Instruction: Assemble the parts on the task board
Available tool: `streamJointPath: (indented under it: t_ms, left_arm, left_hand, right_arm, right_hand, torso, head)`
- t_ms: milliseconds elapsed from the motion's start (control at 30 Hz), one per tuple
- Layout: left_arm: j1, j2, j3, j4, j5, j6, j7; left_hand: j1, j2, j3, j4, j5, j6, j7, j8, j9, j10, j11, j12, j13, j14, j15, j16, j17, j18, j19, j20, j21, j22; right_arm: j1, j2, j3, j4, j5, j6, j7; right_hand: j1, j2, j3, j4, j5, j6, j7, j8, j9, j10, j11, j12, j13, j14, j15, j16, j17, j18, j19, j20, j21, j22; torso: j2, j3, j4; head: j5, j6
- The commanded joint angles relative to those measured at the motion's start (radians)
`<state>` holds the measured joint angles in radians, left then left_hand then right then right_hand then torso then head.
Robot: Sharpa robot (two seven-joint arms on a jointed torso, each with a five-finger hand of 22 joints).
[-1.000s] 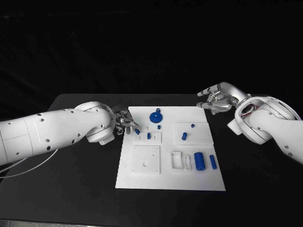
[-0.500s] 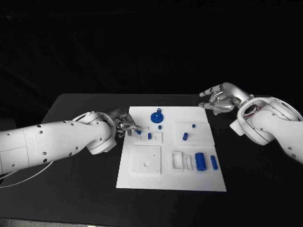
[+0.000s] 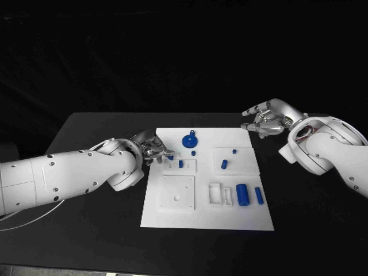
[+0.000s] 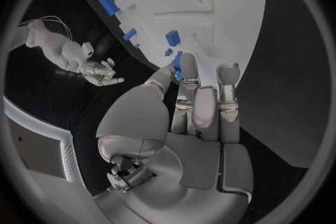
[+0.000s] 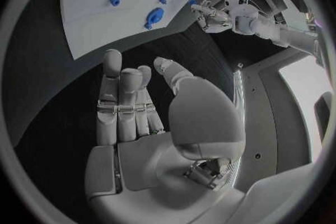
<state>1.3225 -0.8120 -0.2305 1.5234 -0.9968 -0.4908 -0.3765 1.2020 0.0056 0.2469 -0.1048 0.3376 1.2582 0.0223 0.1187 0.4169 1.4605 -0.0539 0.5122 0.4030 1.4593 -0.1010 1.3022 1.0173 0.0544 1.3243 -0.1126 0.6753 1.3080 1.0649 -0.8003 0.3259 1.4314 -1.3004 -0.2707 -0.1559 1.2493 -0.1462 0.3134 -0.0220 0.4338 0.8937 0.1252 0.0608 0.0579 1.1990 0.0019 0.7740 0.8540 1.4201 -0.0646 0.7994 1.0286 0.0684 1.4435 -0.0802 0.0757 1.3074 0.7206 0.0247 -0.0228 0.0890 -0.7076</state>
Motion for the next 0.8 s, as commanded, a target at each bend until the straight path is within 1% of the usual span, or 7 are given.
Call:
streamJointPath:
  t_ms: [33, 200, 533, 633, 800]
  left_arm:
    - [-0.002, 0.003, 0.000, -0.002, -0.014, -0.021, 0.011]
    - [-0.005, 0.007, -0.001, -0.008, -0.032, -0.012, 0.003]
    - [-0.016, 0.017, -0.004, -0.022, -0.049, 0.016, -0.014]
    - [-0.019, 0.021, -0.005, -0.023, -0.050, 0.028, -0.018]
    - [-0.021, 0.023, -0.005, -0.025, -0.051, 0.039, -0.022]
  left_hand:
    - [0.012, -0.001, 0.058, -0.049, 0.007, 0.031, -0.023, 0.002, 0.016, 0.052, -0.011, 0.004, -0.002, -0.003, -0.007, 0.006, -0.001, 0.015, 0.005, -0.002, 0.005, 0.034]
    - [0.012, -0.001, 0.058, -0.049, 0.007, 0.031, -0.023, 0.002, 0.016, 0.052, -0.011, 0.004, -0.002, -0.003, -0.007, 0.006, -0.001, 0.015, 0.005, -0.002, 0.005, 0.034]
    - [0.014, -0.002, 0.059, -0.048, 0.007, 0.032, -0.023, 0.000, 0.015, 0.052, -0.011, 0.006, -0.004, -0.003, -0.007, 0.008, -0.002, 0.015, 0.004, -0.002, 0.007, 0.034]
    - [0.014, -0.002, 0.059, -0.048, 0.007, 0.032, -0.023, 0.000, 0.015, 0.052, -0.011, 0.006, -0.004, -0.003, -0.007, 0.008, -0.002, 0.015, 0.004, -0.002, 0.007, 0.034]
    - [0.013, -0.001, 0.060, -0.048, 0.007, 0.032, -0.023, -0.001, 0.016, 0.051, -0.010, 0.005, -0.006, -0.004, -0.007, 0.006, -0.006, 0.014, 0.002, -0.002, 0.005, 0.034]
  right_arm:
    - [-0.001, -0.001, 0.000, 0.002, -0.001, -0.001, 0.007]
    - [-0.001, -0.001, 0.000, 0.001, -0.001, -0.001, 0.008]
    - [-0.002, 0.000, 0.000, 0.001, 0.000, -0.001, 0.008]
    - [-0.002, 0.000, 0.000, 0.001, 0.000, -0.001, 0.009]
    - [-0.003, -0.001, 0.000, 0.001, 0.000, -0.001, 0.009]
  right_hand:
    - [-0.007, -0.002, -0.002, 0.007, 0.006, -0.002, -0.002, -0.004, -0.001, -0.003, -0.003, 0.005, 0.001, 0.004, -0.003, 0.003, 0.001, 0.010, 0.000, -0.004, -0.002, 0.000]
    - [-0.007, -0.002, -0.002, 0.007, 0.006, -0.002, -0.002, -0.004, -0.001, -0.003, -0.003, 0.005, 0.001, 0.004, -0.003, 0.003, 0.001, 0.010, 0.000, -0.004, -0.002, 0.000]
    - [-0.007, -0.002, -0.002, 0.007, 0.006, -0.002, -0.002, -0.004, -0.001, -0.003, -0.003, 0.005, 0.001, 0.004, -0.003, 0.003, 0.001, 0.010, 0.000, -0.004, -0.002, 0.000]
    - [-0.007, -0.002, -0.002, 0.007, 0.006, -0.002, -0.002, -0.004, -0.001, -0.003, -0.003, 0.005, 0.001, 0.004, -0.003, 0.003, 0.001, 0.010, 0.000, -0.004, -0.002, 0.000]
    - [-0.007, -0.002, -0.002, 0.007, 0.006, -0.002, -0.002, -0.004, -0.001, -0.003, -0.003, 0.005, 0.001, 0.004, -0.003, 0.003, 0.001, 0.010, 0.000, -0.004, -0.002, 0.000]
  torso:
    - [0.000, -0.0001, 0.0006]
    - [0.000, -0.0001, -0.0007]
    - [0.000, -0.0003, -0.0006]
    - [0.000, -0.0009, -0.0004]
    - [0.000, 0.0000, -0.0006]
  head:
    - [0.000, -0.001]
    - [0.001, -0.002]
    - [-0.001, -0.005]
    - [-0.001, -0.004]
    - [-0.001, -0.005]
